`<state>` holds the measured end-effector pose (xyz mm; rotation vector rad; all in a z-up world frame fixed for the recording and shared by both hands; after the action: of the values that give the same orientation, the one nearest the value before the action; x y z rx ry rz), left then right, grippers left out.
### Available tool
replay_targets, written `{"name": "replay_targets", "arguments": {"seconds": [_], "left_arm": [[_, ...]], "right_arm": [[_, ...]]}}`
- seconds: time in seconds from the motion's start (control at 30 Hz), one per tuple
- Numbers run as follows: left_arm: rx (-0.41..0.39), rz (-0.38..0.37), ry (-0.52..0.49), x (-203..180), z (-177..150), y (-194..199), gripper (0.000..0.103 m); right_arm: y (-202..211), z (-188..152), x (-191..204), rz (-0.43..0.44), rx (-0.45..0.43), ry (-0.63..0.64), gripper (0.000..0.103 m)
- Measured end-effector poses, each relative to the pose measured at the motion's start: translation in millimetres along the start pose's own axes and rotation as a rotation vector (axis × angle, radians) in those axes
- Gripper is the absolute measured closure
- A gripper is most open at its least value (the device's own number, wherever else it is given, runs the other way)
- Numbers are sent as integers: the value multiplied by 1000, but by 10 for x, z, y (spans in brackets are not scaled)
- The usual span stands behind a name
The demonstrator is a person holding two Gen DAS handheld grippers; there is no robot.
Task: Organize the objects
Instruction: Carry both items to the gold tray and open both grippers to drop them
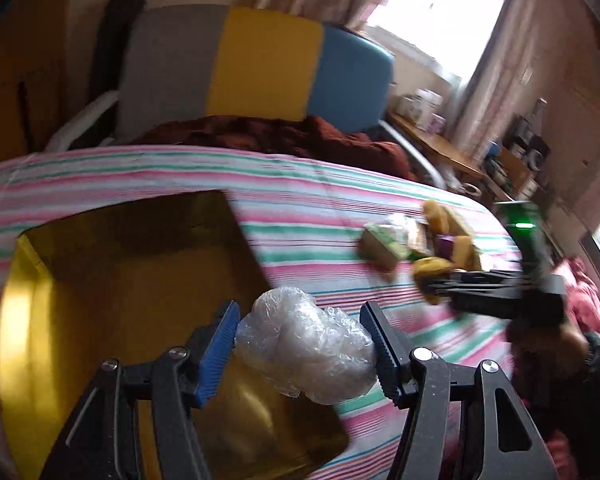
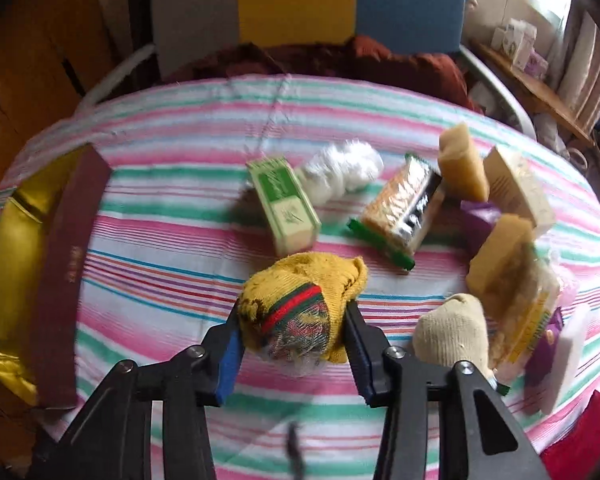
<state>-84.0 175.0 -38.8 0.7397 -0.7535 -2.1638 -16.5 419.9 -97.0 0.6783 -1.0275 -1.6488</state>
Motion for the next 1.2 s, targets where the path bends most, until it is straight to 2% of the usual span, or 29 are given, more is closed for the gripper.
{"name": "replay_targets", "arguments": {"seconds": [0.17,0.33,0.4,0.5,0.6,0.67,0.77,1.0,1.2], "left_arm": [[-1,119,93,645,-116,131,40],[-13,231,159,1145,-303,328,35],[-17,269,186,1309,-393,419,22],[-30,314,214,1463,-506,547,8],[-44,335,237,1528,-583,639,3],[-59,352,251,1578,-614,732,3],[-84,390,258,1619,-630,850,3],[-139,524,257,1618,-623,1075,2],[-164,555,209,1477,-539,1128,1]], "right_arm": [[300,63,569,117,-80,81,57],[311,200,1329,242,-84,157,57],[265,245,1605,278,-74,183,57],[233,277,2097,352,-77,221,54],[296,371,2533,416,-111,251,48],[335,375,2678,426,-120,264,48],[375,309,2774,413,-125,281,41],[462,64,2690,336,-153,309,41],[558,-74,2638,273,-214,304,40]]}}
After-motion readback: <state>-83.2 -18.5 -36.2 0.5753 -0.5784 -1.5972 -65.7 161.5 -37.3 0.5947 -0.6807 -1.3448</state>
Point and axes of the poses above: each gripper's, at about its wrist camera, not at the fingertips, and y roughly against the way its jaws point, x to its left, z to its top, the point moved 6 cm from there along -y, roughly the way its jaws point, and after that the axes turned 1 degree about -y, right-handed, at the moved point
